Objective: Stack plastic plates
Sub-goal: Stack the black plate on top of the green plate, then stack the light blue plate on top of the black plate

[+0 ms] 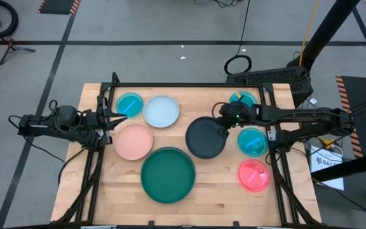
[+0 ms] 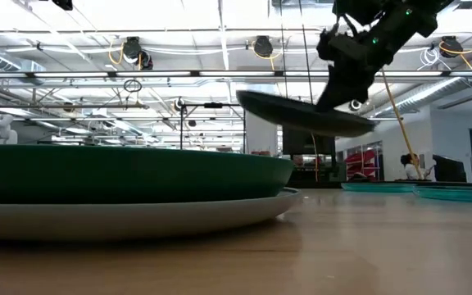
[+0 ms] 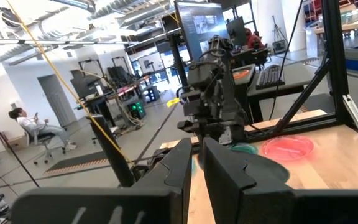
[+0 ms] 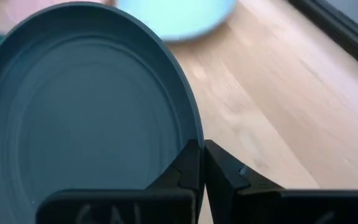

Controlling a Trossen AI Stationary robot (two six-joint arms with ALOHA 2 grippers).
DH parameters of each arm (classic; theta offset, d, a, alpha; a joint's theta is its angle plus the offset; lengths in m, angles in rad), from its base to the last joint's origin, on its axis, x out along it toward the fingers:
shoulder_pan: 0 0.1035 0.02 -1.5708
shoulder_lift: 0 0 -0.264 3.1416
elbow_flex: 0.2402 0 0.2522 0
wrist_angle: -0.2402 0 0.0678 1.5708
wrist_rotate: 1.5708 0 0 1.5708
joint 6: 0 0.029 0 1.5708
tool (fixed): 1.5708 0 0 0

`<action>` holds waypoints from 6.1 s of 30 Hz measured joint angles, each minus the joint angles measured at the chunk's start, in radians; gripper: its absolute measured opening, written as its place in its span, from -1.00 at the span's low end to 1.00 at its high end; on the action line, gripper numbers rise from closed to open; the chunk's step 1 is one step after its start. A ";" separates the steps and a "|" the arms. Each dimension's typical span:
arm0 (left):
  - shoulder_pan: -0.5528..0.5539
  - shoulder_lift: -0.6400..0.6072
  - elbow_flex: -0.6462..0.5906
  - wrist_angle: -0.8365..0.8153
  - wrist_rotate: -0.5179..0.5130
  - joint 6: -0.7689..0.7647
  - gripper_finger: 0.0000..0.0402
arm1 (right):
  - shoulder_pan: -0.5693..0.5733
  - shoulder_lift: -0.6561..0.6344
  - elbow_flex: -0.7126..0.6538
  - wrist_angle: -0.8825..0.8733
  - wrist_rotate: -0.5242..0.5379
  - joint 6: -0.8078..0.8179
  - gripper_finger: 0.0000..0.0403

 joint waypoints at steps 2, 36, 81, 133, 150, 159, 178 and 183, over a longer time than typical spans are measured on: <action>0.000 0.000 0.000 0.000 0.000 0.000 -0.76 | 0.021 0.017 0.000 0.059 -0.024 0.000 -0.99; 0.000 0.000 0.000 0.006 0.000 0.005 -0.76 | 0.215 0.710 0.537 0.094 -0.083 0.024 -0.97; 0.000 0.000 0.000 0.031 0.000 0.014 -0.76 | 0.025 0.795 0.656 0.176 0.021 -0.179 -0.48; 0.000 0.000 0.000 0.028 0.000 0.027 -0.76 | -0.024 1.095 0.899 -0.059 -0.024 -0.587 -0.96; 0.000 0.000 0.000 0.028 0.000 0.012 -0.76 | 0.142 0.886 0.897 -0.301 0.182 -0.519 -0.99; 0.000 0.000 0.000 0.031 0.000 -0.008 -0.76 | 0.291 0.792 0.897 -0.399 0.184 -0.399 -0.99; 0.000 0.000 0.000 0.078 0.000 -0.063 -0.76 | 0.516 0.785 0.897 -0.381 -0.111 -0.221 -0.97; 0.000 0.000 0.000 0.076 0.000 -0.066 -0.76 | 0.517 0.785 0.897 -0.368 -0.132 -0.212 -0.92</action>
